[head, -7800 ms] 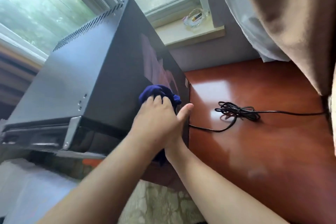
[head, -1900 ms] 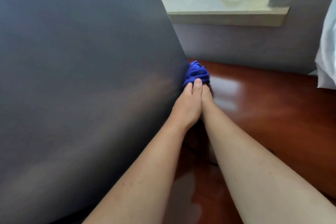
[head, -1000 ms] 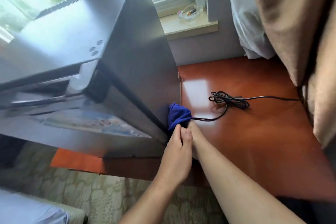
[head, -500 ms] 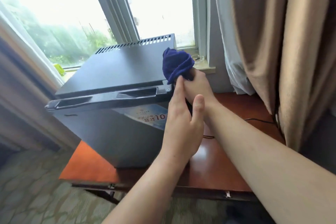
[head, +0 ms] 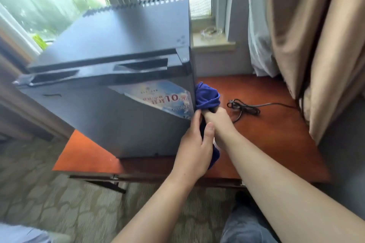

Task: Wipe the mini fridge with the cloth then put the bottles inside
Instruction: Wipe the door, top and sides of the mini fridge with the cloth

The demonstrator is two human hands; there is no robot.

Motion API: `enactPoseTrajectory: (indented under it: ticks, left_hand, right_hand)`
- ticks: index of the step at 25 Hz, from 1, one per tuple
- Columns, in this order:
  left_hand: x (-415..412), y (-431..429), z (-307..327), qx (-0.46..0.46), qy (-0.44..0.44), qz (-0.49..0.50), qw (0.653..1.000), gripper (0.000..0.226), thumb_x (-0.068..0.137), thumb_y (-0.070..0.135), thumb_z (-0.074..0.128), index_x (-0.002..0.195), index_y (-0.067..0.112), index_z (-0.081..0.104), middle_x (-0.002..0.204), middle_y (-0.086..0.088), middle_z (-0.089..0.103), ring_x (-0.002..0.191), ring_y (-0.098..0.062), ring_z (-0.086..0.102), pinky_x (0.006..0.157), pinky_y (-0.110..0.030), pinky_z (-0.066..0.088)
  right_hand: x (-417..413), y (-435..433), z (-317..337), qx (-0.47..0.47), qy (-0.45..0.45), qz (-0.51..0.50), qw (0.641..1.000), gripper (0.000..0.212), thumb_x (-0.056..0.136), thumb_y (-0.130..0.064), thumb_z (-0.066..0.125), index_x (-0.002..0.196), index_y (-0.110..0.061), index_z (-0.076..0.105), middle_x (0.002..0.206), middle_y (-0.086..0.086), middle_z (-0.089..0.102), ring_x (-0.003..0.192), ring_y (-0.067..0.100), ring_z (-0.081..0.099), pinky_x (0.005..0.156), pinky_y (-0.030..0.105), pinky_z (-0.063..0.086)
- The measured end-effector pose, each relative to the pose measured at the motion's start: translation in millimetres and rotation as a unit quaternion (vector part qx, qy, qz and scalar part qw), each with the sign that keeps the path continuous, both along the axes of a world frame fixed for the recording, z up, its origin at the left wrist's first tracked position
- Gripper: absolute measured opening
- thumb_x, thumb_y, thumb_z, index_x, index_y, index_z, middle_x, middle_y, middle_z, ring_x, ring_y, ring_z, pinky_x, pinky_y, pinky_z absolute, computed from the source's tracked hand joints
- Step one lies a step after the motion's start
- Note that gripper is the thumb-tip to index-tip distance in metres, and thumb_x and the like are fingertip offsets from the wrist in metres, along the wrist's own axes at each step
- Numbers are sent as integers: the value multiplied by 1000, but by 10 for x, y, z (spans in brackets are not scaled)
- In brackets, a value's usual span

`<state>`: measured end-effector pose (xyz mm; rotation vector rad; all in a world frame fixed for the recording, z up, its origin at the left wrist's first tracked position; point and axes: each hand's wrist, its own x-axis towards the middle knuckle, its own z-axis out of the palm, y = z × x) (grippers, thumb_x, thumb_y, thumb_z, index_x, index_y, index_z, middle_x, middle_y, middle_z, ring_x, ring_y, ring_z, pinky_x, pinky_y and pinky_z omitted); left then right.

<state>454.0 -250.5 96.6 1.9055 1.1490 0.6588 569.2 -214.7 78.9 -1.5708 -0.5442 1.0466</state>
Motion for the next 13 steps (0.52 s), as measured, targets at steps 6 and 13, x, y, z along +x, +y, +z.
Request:
enactPoseTrajectory:
  ticks: [6, 13]
  left_hand:
    - [63, -28, -1029, -87, 32, 48, 994, 35, 105, 56, 29, 140, 55, 32, 137, 19, 59, 121, 3, 47, 77, 9, 30]
    - [95, 18, -1743, -204, 89, 34, 974, 53, 106, 55, 30, 158, 45, 22, 160, 13, 41, 144, -9, 42, 111, -26, 36]
  right_hand:
    - [-6, -54, -1059, -87, 46, 20, 995, 27, 96, -38, 60, 106, -15, 70, 99, 11, 74, 93, 26, 71, 88, 39, 58]
    - [70, -38, -1716, -185, 54, 80, 978, 32, 100, -37, 55, 119, -13, 67, 109, 8, 70, 98, 22, 67, 84, 32, 51]
